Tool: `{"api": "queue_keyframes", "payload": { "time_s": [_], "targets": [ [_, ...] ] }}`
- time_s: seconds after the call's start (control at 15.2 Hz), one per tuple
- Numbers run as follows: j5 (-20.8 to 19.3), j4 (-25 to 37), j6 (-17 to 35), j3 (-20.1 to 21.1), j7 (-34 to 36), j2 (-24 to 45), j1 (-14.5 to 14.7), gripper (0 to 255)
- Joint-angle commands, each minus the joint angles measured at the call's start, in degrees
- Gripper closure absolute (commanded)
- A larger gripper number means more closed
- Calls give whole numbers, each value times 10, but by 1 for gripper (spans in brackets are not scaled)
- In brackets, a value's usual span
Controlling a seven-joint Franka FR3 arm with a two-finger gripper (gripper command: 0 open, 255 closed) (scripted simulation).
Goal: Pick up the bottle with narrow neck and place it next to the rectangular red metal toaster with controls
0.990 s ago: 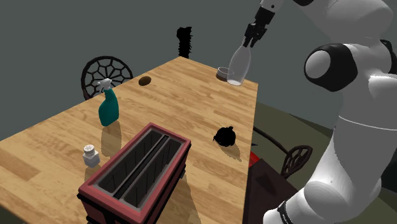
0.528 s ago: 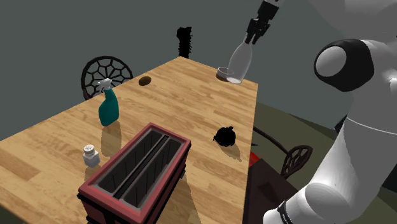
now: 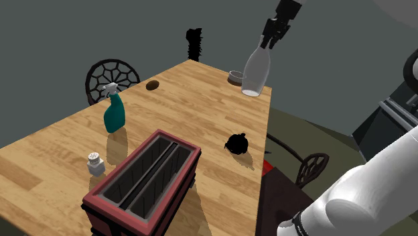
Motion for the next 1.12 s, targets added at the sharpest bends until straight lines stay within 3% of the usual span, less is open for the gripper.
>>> {"api": "queue_keyframes", "payload": {
  "time_s": [0.0, 0.53, 1.06],
  "targets": [
    [-12, -45, 6, 14, 24, -42, 11, 255],
    [-31, -176, 0, 79, 116, -183, 37, 255],
    [-16, -253, -29, 151, 207, -291, 57, 255]
  ]
}}
